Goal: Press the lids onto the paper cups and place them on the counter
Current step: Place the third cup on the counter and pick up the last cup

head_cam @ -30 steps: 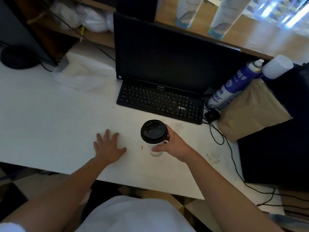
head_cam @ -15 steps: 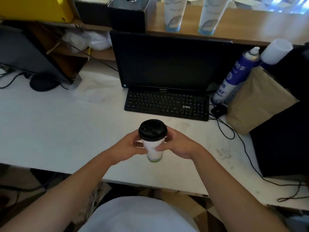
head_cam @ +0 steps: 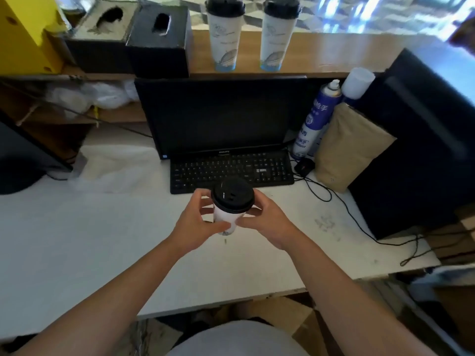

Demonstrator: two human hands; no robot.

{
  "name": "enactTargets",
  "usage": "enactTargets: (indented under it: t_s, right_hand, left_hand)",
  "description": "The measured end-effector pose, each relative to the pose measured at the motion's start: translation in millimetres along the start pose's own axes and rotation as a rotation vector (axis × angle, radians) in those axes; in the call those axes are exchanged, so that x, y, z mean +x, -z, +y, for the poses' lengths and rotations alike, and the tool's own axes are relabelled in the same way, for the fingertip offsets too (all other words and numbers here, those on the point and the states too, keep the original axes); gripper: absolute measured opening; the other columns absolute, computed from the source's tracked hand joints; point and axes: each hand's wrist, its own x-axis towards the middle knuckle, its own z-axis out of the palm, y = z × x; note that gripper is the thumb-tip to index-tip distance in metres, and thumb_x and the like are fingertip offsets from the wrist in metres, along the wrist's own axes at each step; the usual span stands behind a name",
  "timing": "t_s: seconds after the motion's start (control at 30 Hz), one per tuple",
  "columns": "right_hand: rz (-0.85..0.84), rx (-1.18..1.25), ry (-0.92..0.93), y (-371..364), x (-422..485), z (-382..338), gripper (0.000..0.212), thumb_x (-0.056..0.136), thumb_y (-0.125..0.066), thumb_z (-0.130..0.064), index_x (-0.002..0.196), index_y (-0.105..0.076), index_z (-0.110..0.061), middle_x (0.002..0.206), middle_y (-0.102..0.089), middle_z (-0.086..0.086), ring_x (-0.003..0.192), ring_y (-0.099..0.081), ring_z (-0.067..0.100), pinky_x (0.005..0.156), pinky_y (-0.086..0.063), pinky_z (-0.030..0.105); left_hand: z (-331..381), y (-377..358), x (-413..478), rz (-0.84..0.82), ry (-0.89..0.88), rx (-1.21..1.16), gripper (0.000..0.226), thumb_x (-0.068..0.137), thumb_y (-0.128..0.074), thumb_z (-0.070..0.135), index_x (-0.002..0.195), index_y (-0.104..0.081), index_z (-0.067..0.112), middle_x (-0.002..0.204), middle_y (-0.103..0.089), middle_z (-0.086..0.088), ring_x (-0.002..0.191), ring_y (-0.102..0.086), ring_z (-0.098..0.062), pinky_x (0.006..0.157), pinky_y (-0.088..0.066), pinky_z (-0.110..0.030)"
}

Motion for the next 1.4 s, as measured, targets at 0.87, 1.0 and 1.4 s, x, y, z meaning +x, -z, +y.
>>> enactTargets:
  t_s: [0.87,1.0,1.4]
  right_hand:
    - [0.285,-0.124,0.375,216,88,-160,0.064,0.075,-0.084,-0.022,0.133,-0.058,-0.021,0.129,-0.068,-0.004,0.114,-0.068,0.012,0.09,-0.059,0.034]
    - [0.29,-0.097,0.427,250,115,-188,0.048,0.085,-0.078,-0.007,0.128,-0.061,-0.019,0.126,-0.069,-0.004,0.115,-0.067,0.013,0.083,-0.059,0.026]
    - [0.341,-0.085,0.468,296,192,-207,0.046,0.081,-0.071,-0.012,0.125,-0.066,-0.022,0.121,-0.074,-0.006,0.118,-0.067,0.013,0.096,-0.058,0.049]
  left_hand:
    - [226,-88,191,0.087,-0.382,0.104,0.087,0.054,-0.085,0.051,0.131,-0.051,0.031,0.127,-0.062,0.012,0.114,-0.061,-0.005,0.098,-0.054,-0.046]
    - [261,-103,225,0.153,-0.398,0.101,0.084,0.062,-0.085,0.046,0.135,-0.048,0.029,0.13,-0.06,0.009,0.115,-0.062,-0.01,0.098,-0.054,-0.045]
    - [292,-135,307,0.302,-0.333,0.055,0.071,0.072,-0.085,0.032,0.134,-0.051,0.027,0.133,-0.06,0.009,0.106,-0.063,-0.008,0.09,-0.059,-0.043]
